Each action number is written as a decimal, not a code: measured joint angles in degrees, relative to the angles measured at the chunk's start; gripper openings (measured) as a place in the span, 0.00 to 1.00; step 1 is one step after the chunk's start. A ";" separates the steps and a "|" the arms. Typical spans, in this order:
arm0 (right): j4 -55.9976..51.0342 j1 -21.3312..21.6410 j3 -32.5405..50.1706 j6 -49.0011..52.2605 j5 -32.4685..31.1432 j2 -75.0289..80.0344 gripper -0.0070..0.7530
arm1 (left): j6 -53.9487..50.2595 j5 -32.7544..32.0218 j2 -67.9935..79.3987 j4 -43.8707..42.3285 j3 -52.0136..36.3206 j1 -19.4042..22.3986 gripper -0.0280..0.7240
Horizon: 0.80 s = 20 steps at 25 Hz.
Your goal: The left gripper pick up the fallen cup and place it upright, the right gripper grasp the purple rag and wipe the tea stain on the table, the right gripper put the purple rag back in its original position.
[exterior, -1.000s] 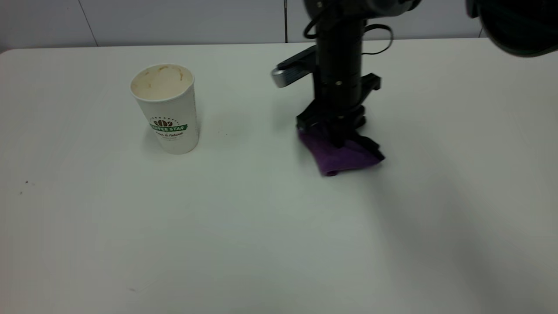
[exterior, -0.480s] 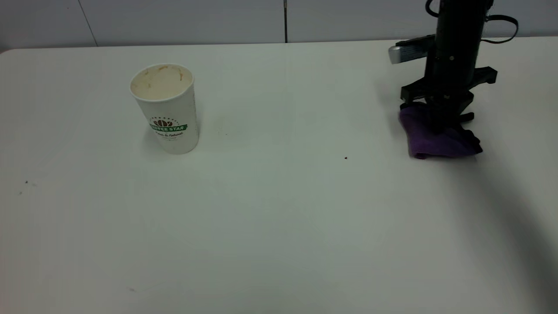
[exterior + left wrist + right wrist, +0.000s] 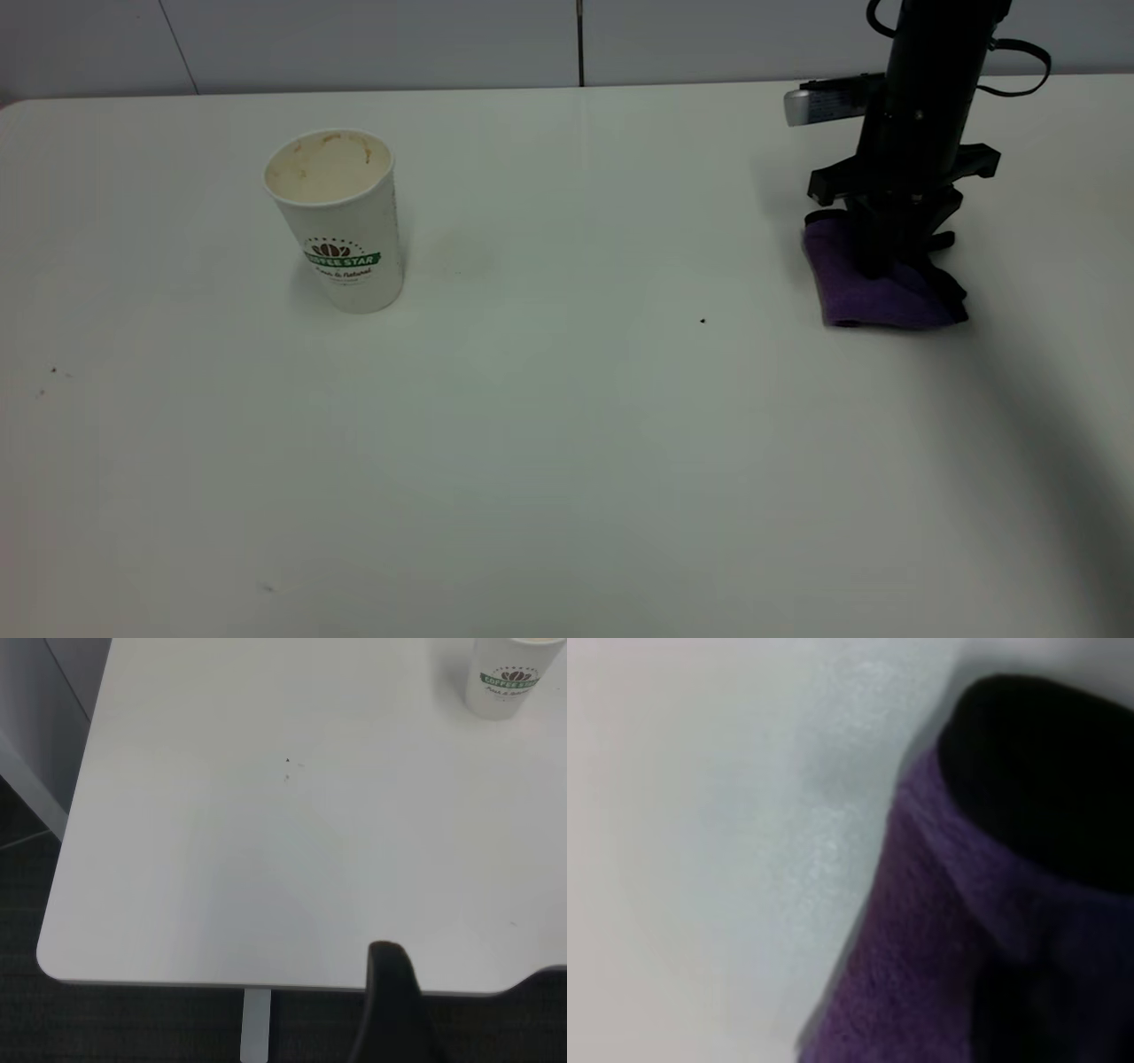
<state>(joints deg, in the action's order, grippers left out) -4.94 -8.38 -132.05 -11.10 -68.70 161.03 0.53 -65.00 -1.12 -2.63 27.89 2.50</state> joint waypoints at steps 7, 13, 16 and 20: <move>-3.14 -0.45 0.37 -0.61 -0.51 -8.54 0.69 | 0.00 0.00 0.00 0.00 0.00 0.00 0.73; -3.34 -0.50 3.69 -0.61 -0.92 -21.80 0.69 | 0.00 0.00 0.00 0.00 0.00 0.00 0.73; -3.34 -0.51 9.50 -0.61 -1.17 -30.23 0.66 | 0.00 0.00 0.00 0.00 0.00 0.00 0.73; -3.16 -0.51 21.33 -0.61 -1.26 -41.68 0.64 | 0.00 0.00 0.00 0.00 0.00 0.00 0.73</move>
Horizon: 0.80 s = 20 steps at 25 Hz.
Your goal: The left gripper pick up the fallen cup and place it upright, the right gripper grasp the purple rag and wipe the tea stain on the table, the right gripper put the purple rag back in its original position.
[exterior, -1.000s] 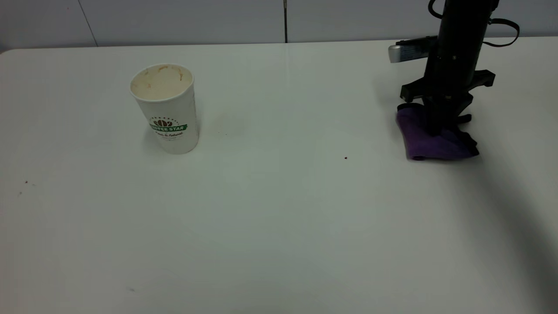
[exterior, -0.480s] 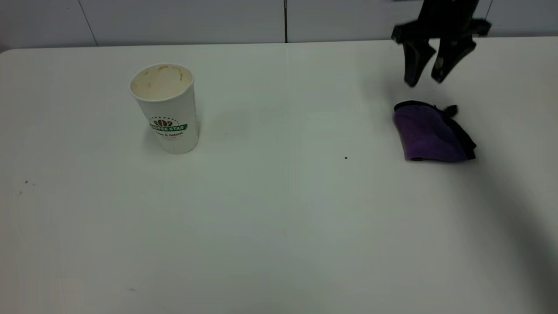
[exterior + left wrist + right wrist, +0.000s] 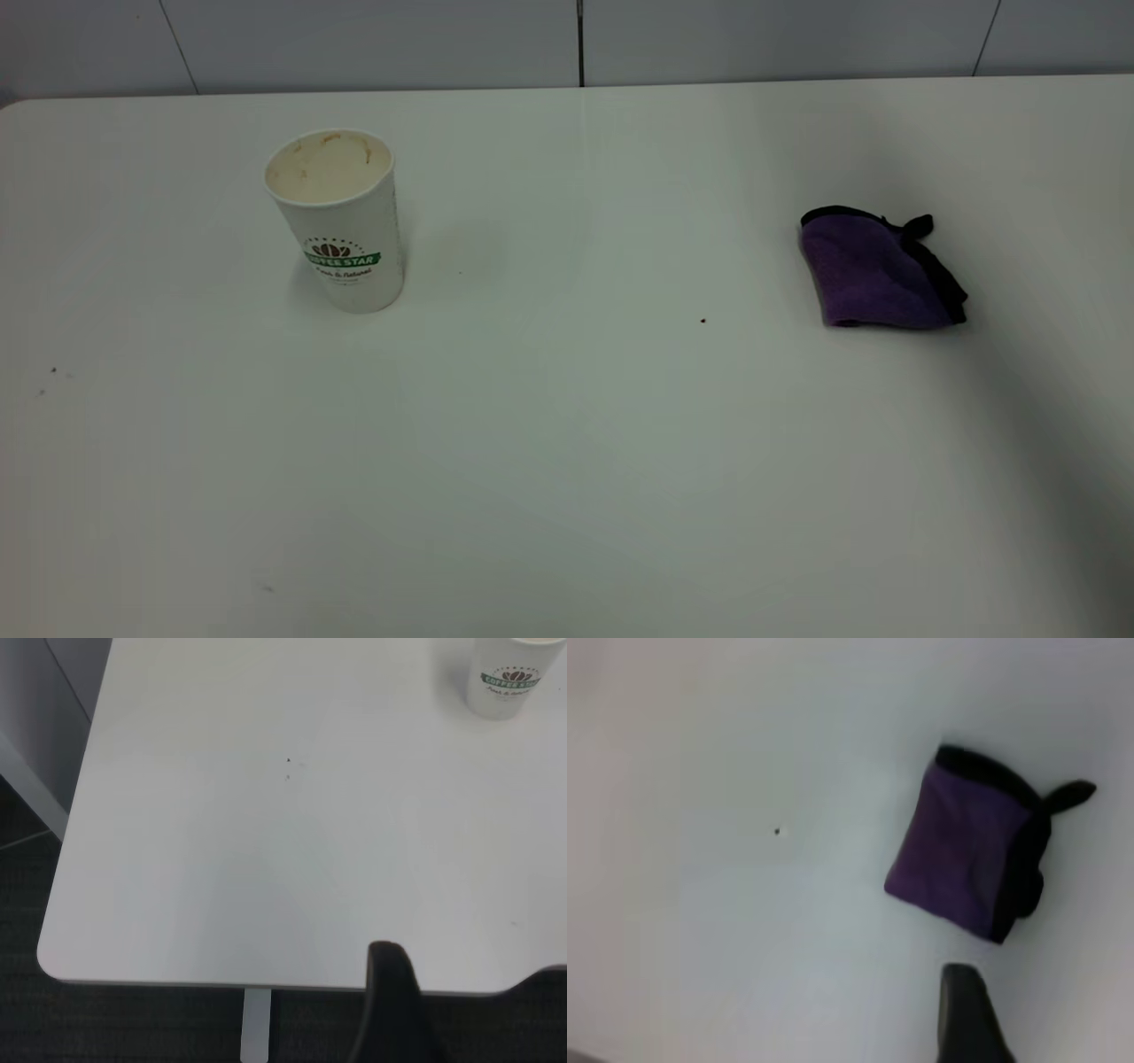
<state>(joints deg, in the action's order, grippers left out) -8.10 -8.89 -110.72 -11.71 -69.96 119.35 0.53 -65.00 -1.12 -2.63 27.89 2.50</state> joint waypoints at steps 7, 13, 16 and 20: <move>1.55 0.00 23.98 0.30 -0.23 -24.44 0.64 | 0.00 0.00 0.00 0.00 0.00 0.00 0.73; 3.78 0.00 43.47 3.12 -0.43 -44.52 0.64 | 0.00 0.00 0.00 0.00 0.00 0.00 0.73; 5.11 0.00 53.13 4.73 -0.43 -52.96 0.64 | 0.00 0.00 0.00 0.00 0.00 0.00 0.73; 5.16 0.00 64.14 6.30 -0.23 -64.50 0.64 | 0.00 0.00 0.00 0.00 0.00 0.00 0.73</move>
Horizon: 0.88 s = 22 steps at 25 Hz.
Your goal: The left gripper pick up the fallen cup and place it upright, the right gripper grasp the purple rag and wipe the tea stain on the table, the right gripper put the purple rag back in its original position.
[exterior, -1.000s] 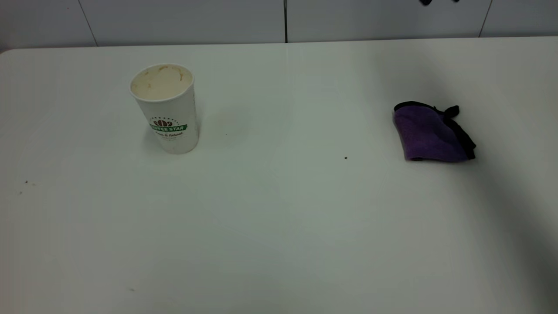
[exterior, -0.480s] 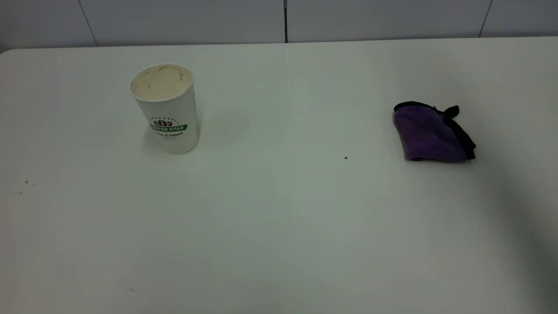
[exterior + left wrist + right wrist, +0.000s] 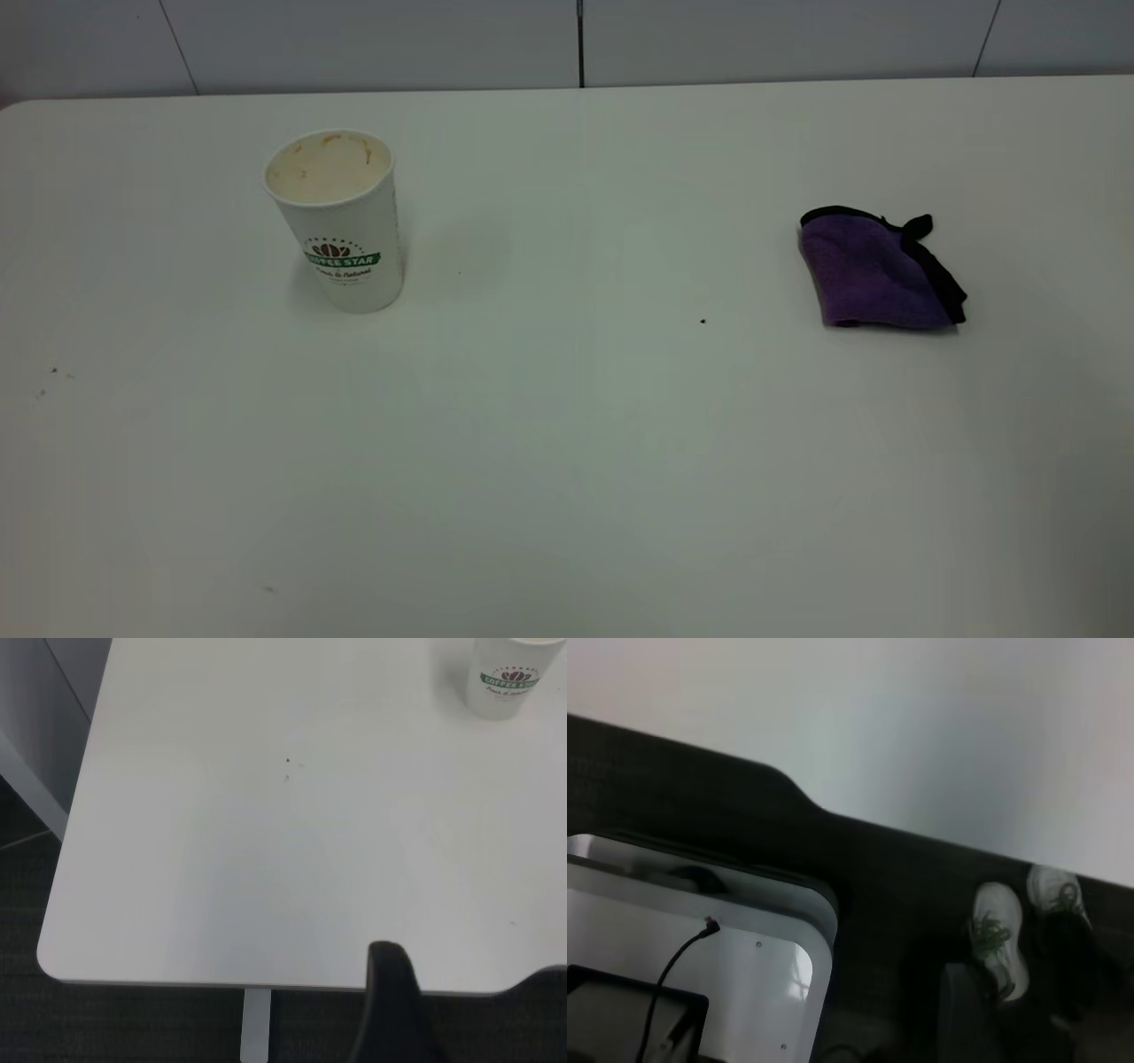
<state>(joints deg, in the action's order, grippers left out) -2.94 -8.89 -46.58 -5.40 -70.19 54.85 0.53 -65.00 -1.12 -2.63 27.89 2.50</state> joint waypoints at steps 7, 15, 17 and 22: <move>0.00 0.00 15.44 1.90 3.29 -19.41 0.64 | 0.00 0.00 0.00 0.00 0.00 0.00 0.73; 0.00 0.00 19.45 2.48 6.44 -36.99 0.64 | 0.00 0.00 0.00 0.00 0.00 0.00 0.73; 0.00 0.00 19.55 2.48 6.44 -39.86 0.64 | 0.00 0.00 0.00 0.00 0.00 0.00 0.73; 0.00 0.00 19.55 2.48 6.32 -45.81 0.64 | 0.00 0.00 0.00 0.00 0.00 0.00 0.73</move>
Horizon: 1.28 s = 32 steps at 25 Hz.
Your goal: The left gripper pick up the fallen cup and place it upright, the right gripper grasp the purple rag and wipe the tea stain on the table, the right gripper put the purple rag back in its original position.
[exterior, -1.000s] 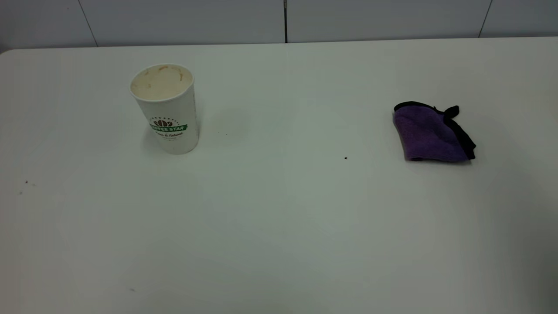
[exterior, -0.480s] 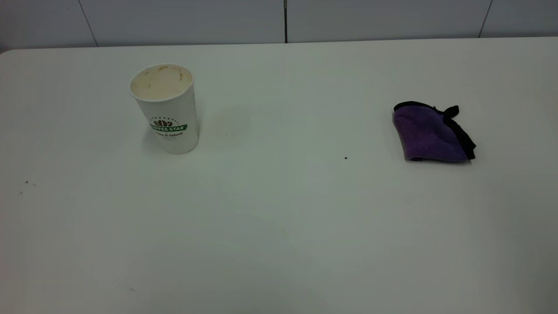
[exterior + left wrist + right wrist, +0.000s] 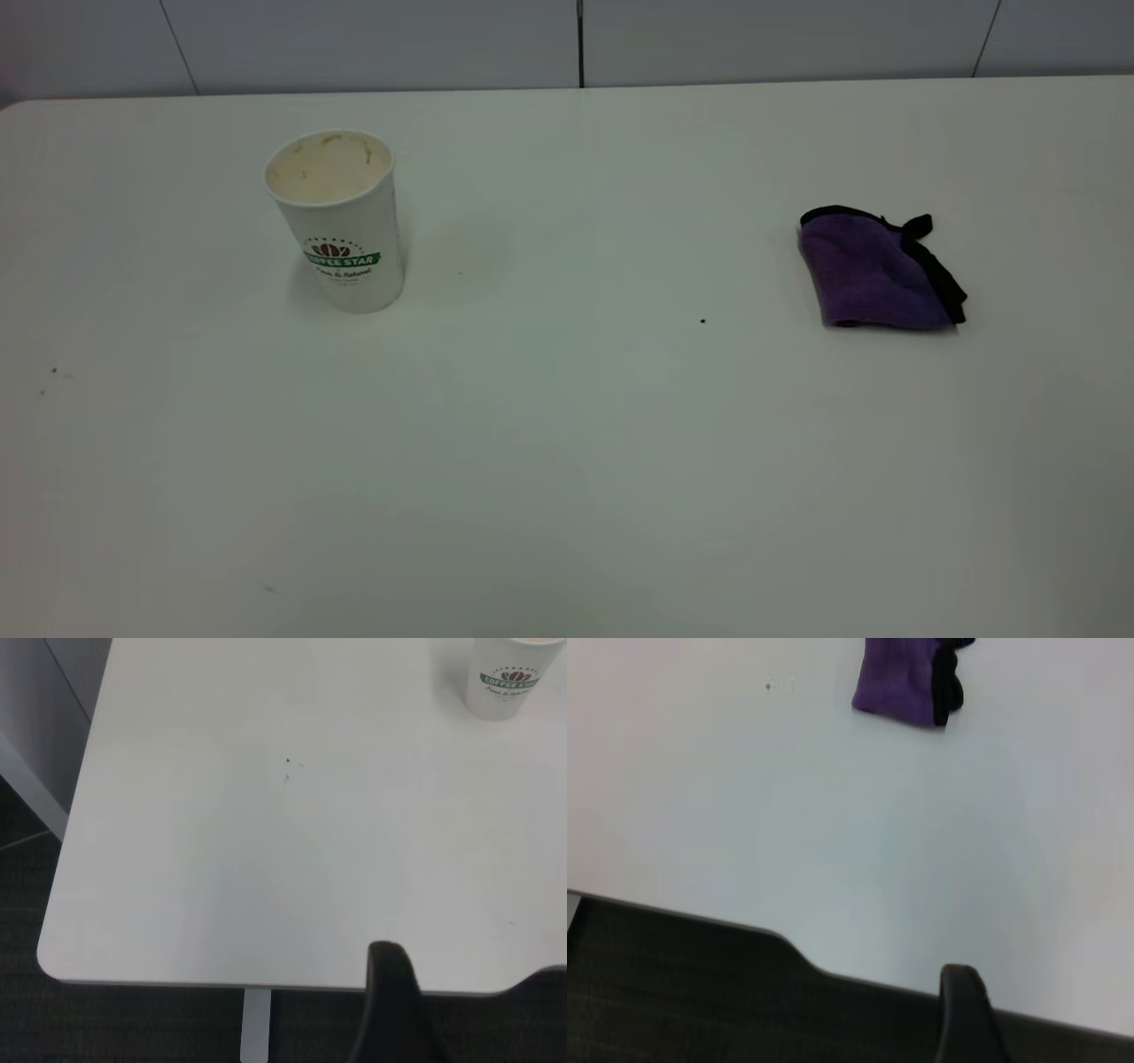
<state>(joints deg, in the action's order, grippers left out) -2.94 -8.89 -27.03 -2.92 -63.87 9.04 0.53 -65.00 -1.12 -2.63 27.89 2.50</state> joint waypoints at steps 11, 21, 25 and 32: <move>-0.17 7.23 0.06 0.00 -0.25 -5.72 0.64 | 0.00 0.00 0.00 0.00 0.00 0.00 0.73; -0.17 10.21 0.00 0.00 -0.52 -9.98 0.64 | 0.00 0.00 0.00 0.00 0.00 0.00 0.73; -0.17 10.21 0.00 0.00 -0.52 -9.98 0.64 | 0.00 0.00 0.00 0.00 0.00 0.00 0.73; -0.17 10.21 0.00 0.00 -0.52 -9.98 0.64 | 0.00 0.00 0.00 0.00 0.00 0.00 0.73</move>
<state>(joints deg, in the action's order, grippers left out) -3.12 1.33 -27.03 -2.92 -64.39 -0.94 0.53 -65.00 -1.12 -2.63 27.89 2.50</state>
